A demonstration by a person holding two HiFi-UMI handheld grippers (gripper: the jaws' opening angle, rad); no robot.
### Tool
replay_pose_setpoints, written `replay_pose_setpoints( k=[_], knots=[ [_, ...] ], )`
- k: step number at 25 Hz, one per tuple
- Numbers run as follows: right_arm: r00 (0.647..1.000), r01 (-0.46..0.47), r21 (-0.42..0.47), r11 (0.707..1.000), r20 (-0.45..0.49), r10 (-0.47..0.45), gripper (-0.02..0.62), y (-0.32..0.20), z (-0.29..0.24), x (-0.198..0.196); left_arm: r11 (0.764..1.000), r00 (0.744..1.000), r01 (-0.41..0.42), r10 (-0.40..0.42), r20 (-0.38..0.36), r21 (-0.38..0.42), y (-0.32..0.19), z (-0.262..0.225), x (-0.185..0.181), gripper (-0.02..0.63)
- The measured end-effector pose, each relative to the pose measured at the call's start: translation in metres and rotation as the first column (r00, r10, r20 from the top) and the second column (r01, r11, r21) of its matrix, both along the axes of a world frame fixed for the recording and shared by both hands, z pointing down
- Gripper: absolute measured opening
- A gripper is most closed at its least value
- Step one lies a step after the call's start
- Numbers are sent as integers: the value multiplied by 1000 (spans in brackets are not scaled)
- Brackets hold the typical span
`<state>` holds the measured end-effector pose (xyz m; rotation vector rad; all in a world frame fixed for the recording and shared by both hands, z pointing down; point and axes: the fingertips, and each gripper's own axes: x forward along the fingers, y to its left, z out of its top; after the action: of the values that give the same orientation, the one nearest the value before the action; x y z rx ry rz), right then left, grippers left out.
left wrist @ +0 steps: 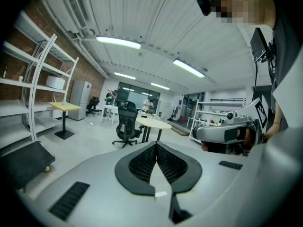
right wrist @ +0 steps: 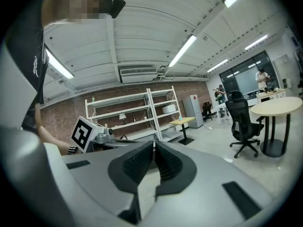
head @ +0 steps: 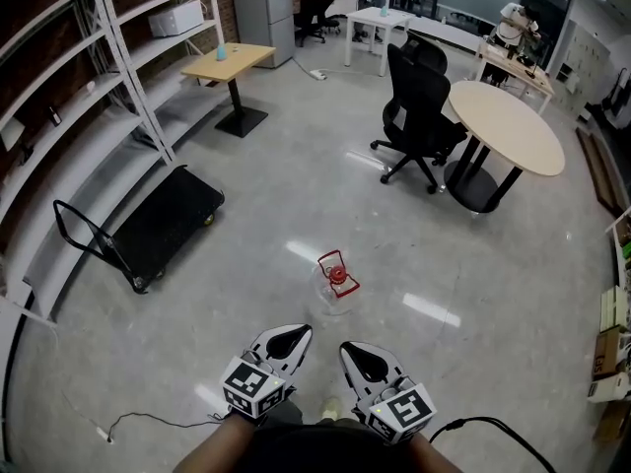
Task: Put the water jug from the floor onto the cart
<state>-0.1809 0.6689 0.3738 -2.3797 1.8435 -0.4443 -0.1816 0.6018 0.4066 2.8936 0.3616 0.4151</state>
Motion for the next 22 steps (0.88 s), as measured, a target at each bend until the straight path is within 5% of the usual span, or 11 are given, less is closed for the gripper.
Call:
replay_pose_setpoints(
  k=[12, 22],
  knots=[
    [986, -164, 42, 986, 12, 164, 2, -94, 32, 131, 987, 983, -158, 159, 89, -15, -102, 91, 159, 3],
    [939, -331, -48, 942, 81, 334, 2, -170, 84, 230, 945, 911, -326, 313, 270, 3, -186, 215, 282, 3]
  ],
)
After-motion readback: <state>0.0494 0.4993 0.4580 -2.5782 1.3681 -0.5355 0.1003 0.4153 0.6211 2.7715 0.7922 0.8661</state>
